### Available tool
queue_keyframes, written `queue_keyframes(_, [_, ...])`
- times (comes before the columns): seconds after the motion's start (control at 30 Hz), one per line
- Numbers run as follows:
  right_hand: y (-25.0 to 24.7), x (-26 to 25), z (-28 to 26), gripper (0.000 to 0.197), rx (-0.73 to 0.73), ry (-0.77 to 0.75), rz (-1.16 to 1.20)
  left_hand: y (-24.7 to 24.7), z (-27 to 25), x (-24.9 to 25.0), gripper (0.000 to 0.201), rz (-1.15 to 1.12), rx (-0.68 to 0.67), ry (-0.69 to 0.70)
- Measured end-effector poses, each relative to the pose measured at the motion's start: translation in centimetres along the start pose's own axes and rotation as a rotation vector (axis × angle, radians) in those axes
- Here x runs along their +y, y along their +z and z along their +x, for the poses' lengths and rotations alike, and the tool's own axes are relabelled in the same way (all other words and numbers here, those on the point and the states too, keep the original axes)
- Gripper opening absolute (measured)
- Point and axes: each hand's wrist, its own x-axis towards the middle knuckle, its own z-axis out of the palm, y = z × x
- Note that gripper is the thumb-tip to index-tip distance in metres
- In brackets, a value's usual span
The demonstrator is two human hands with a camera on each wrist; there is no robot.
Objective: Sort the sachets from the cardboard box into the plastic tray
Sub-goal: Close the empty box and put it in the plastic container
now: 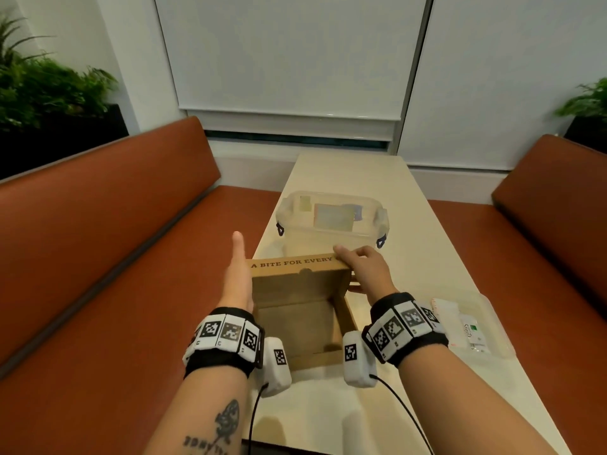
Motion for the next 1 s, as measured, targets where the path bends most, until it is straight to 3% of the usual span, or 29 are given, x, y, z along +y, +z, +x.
queue_keyframes(0.13, [0.1, 1.6, -0.6, 0.036, -0.027, 0.023, -0.021, -1.3, -0.1, -1.8, 0.052, 0.099, 0.031, 0.018])
queue_keyframes(0.27, [0.3, 3.3, -1.3, 0.044, -0.093, 0.095, -0.045, -2.5, 0.6, -4.4, 0.040, 0.237, 0.053, 0.080])
queue_keyframes(0.4, [0.4, 5.2, -2.3, 0.042, -0.179, 0.147, -0.040, -2.9, 1.4, -6.9, 0.045, 0.438, 0.201, 0.083])
queue_keyframes(0.57, [0.6, 7.5, -2.5, 0.046, -0.174, 0.130, -0.137, -2.8, 1.8, -9.5, 0.058, 0.721, 0.315, 0.034])
queue_keyframes(0.87, [1.7, 10.8, -2.6, 0.064, -0.114, 0.045, -0.466, -3.1, 2.0, -12.1, 0.071, 0.869, 0.255, -0.105])
queue_keyframes(1.0, [2.5, 11.0, -2.1, 0.064, -0.105, 0.086, -0.415, -2.9, 2.5, -11.8, 0.065, 0.795, 0.246, -0.123])
